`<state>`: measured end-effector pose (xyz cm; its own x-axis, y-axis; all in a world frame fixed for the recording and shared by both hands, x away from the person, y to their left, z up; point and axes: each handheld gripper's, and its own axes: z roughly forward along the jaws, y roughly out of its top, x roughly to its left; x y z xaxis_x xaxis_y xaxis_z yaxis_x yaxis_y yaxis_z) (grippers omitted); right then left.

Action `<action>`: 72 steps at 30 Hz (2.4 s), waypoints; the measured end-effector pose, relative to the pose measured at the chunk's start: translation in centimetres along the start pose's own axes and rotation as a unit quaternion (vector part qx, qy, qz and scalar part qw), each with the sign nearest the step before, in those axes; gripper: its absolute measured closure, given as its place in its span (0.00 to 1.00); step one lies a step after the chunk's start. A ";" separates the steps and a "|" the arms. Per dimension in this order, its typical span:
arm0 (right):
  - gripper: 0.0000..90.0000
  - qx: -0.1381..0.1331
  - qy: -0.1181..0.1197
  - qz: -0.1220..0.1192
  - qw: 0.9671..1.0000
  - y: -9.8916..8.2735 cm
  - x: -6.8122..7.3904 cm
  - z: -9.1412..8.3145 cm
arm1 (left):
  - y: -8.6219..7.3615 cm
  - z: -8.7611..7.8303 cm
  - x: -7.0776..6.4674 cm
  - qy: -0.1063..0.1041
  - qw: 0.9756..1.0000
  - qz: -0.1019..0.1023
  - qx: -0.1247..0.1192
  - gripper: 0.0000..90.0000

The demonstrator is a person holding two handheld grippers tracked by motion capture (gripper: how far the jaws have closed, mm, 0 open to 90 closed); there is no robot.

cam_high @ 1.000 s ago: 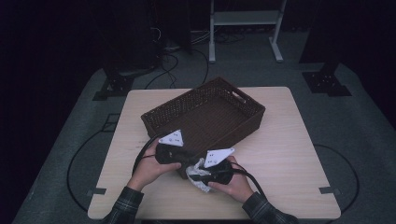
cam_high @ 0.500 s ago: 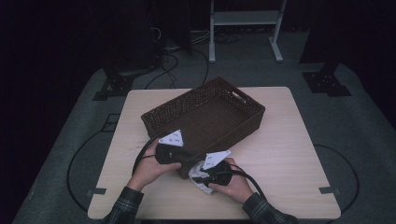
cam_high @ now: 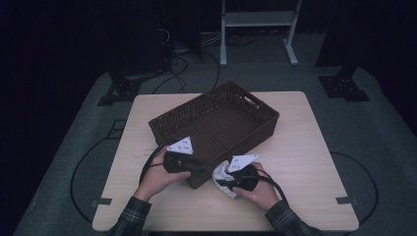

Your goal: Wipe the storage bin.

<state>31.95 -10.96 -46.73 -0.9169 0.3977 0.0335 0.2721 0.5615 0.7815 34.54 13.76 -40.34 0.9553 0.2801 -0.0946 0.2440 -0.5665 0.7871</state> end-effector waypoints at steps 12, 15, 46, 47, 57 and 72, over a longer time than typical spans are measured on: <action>0.79 -0.010 -0.036 0.021 0.999 -1.6 -0.9 -3.3 | 0.3 -1.7 -0.2 0.013 1.000 0.004 -0.012 0.72; 0.79 -0.009 -0.046 0.022 0.999 -1.9 -1.1 -3.8 | 0.2 -2.7 -0.1 0.022 1.000 0.004 -0.012 0.71; 0.78 -0.018 -0.091 0.043 0.995 -3.8 -2.0 -6.7 | -1.3 -5.0 -0.1 0.024 1.000 0.006 -0.008 0.64; 0.78 -0.018 -0.091 0.046 0.995 -3.8 -2.0 -6.7 | -1.3 -4.9 -0.1 0.022 1.000 0.006 -0.009 0.64; 0.78 -0.024 -0.097 0.048 0.994 -3.9 -2.2 -7.2 | -0.2 -2.5 -0.7 0.033 0.999 0.025 -0.003 0.68; 0.79 -0.028 -0.104 0.054 0.993 -4.4 -2.4 -8.1 | -0.7 -4.6 -0.4 0.024 0.999 0.026 0.011 0.59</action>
<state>30.56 -20.21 -45.22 -0.8015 0.5980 -0.0054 0.3439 0.4683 0.8139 33.18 17.63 -38.05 0.9580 0.2857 -0.0244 0.1982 -0.5982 0.7764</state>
